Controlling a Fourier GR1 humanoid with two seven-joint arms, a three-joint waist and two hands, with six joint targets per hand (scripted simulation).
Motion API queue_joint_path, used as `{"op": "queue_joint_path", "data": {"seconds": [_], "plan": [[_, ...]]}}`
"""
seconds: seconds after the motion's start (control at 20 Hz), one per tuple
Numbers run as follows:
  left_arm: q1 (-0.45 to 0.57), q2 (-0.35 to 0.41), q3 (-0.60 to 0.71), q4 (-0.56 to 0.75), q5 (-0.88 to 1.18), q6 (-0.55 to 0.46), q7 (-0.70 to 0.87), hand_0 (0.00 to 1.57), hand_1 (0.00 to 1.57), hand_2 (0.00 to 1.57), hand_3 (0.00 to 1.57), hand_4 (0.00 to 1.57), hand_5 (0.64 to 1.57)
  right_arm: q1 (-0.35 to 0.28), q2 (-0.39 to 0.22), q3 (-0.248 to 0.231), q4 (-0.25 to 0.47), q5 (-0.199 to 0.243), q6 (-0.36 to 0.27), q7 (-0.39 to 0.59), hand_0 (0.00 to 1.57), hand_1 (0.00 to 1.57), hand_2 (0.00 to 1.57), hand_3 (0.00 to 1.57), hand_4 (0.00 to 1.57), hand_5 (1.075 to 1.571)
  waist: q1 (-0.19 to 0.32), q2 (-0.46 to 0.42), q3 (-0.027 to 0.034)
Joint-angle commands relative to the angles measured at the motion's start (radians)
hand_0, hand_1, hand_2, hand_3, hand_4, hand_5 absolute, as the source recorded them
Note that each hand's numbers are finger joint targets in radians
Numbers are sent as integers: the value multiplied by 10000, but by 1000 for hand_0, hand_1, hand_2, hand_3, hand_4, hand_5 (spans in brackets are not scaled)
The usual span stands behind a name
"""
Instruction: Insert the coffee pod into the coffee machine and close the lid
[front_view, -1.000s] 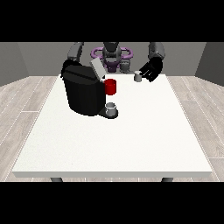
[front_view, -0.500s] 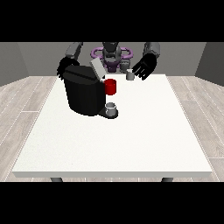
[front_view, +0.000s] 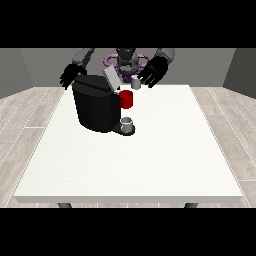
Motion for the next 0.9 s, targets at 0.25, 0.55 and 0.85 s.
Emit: {"op": "queue_joint_path", "data": {"seconds": [0.25, 0.55, 0.85], "plan": [[-633, 342, 140, 151, -242, 212, -85, 1262, 1262, 1297, 1237, 494, 1571, 53, 26, 111, -311, 165, -75, -417, 0, 0, 0, 0, 519, 1571, -332, 649, 1], [-962, 734, 353, 655, -187, -299, 73, 1292, 1292, 1315, 1222, 498, 1571, -237, 16, 103, -757, -73, 0, 260, 0, 0, 0, 0, 530, 1571, -615, 774, -1], [-817, -45, 11, 268, -333, -116, 22, 1229, 1229, 1283, 1207, 511, 1571, 232, 180, -89, -85, -89, -107, -591, 0, 0, 0, 0, 499, 1571, -124, 638, 3]]}}
